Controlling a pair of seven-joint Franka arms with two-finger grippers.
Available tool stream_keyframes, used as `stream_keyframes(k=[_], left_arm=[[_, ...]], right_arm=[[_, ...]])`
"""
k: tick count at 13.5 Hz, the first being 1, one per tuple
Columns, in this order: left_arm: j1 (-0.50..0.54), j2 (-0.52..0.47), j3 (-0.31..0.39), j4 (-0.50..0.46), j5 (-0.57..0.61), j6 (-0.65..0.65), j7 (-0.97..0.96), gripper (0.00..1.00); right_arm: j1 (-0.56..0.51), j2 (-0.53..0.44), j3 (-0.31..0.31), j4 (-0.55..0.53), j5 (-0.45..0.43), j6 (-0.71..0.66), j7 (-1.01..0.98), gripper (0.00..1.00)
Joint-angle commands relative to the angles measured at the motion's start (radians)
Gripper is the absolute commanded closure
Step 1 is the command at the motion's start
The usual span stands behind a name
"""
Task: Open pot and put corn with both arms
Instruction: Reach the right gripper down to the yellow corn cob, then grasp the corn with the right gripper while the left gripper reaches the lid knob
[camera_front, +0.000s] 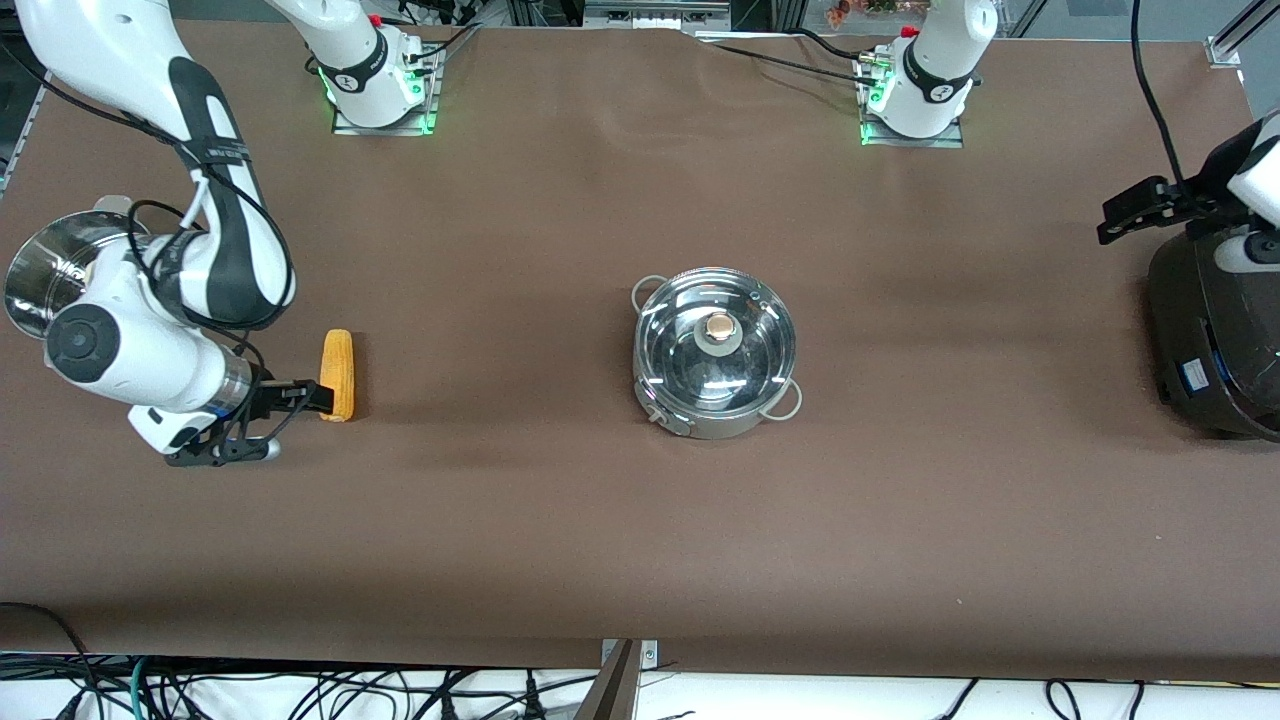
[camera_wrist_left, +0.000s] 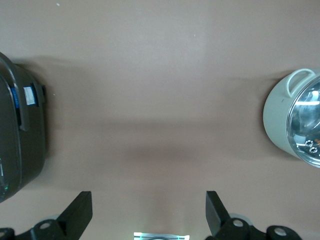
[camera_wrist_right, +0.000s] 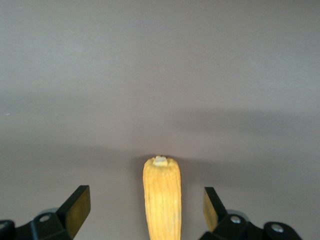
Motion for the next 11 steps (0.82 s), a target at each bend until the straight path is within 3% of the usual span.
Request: stream_keyframes(k=[1,3,11], left_arm=[[0.001,0.013,0.001,-0.016,-0.039,-0.011,0.025,0.00],[-0.031,0.025,-0.007,-0.014,-0.050,-0.011,0.003,0.00],[-0.054,0.120,-0.251,-0.014,-0.158,0.138,-0.360,0.00]], right_arm=[[-0.001,-0.022,0.000,-0.074,0.013,0.069,0.011,0.00],[-0.002,-0.020,0.000,-0.108,0.013,0.099,0.011,0.00],[-0.004,-0.031,-0.001,-0.286,0.013,0.299,0.002,0.00]])
